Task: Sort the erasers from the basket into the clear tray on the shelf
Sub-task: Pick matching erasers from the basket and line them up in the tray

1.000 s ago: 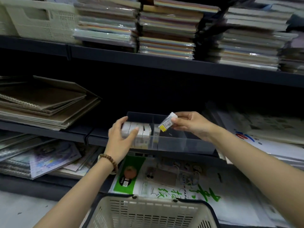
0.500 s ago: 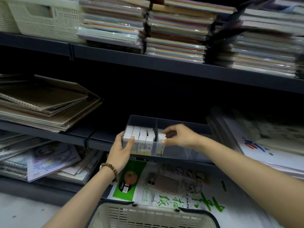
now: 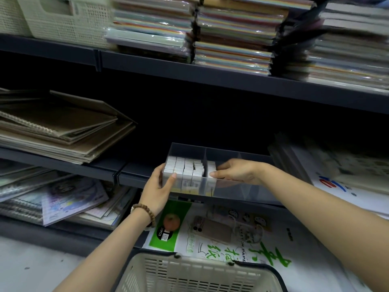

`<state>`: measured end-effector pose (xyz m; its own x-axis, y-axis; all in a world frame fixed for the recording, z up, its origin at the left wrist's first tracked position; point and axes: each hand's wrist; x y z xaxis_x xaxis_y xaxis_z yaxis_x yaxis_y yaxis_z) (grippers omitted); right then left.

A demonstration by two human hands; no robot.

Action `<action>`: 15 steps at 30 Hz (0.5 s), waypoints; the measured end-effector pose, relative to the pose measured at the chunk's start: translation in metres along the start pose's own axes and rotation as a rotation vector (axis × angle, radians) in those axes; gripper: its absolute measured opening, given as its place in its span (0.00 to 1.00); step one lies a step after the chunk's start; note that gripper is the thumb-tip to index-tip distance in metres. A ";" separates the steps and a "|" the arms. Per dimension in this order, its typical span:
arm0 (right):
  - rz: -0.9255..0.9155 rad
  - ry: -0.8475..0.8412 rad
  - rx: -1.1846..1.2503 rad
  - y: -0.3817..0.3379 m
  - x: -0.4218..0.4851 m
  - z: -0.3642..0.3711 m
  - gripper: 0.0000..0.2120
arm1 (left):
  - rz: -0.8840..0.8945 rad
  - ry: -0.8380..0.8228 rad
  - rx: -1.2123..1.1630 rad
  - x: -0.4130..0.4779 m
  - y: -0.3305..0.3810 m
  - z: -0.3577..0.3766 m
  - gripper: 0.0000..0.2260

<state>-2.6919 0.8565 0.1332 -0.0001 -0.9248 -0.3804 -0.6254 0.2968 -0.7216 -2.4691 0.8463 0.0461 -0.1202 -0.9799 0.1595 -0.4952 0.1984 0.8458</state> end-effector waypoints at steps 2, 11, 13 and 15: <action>-0.019 0.017 -0.020 0.001 0.000 0.005 0.34 | 0.024 -0.002 0.022 0.001 -0.004 -0.002 0.27; -0.101 0.092 -0.032 0.004 -0.002 0.019 0.30 | 0.048 0.028 -0.004 -0.002 -0.010 -0.007 0.29; -0.111 0.098 -0.046 0.004 -0.003 0.018 0.30 | 0.048 0.027 -0.011 -0.002 -0.009 -0.006 0.29; -0.119 0.098 -0.045 0.005 -0.005 0.019 0.30 | 0.055 0.019 -0.022 -0.002 -0.008 -0.005 0.29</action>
<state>-2.6807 0.8672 0.1206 0.0016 -0.9722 -0.2342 -0.6599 0.1749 -0.7307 -2.4602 0.8467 0.0419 -0.1305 -0.9679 0.2150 -0.4694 0.2513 0.8465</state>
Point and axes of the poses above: each hand's wrist, its own x-axis towards the middle knuckle, its own z-axis out of the palm, y = z × x, and after that the axes turned 13 degrees about x, right-handed
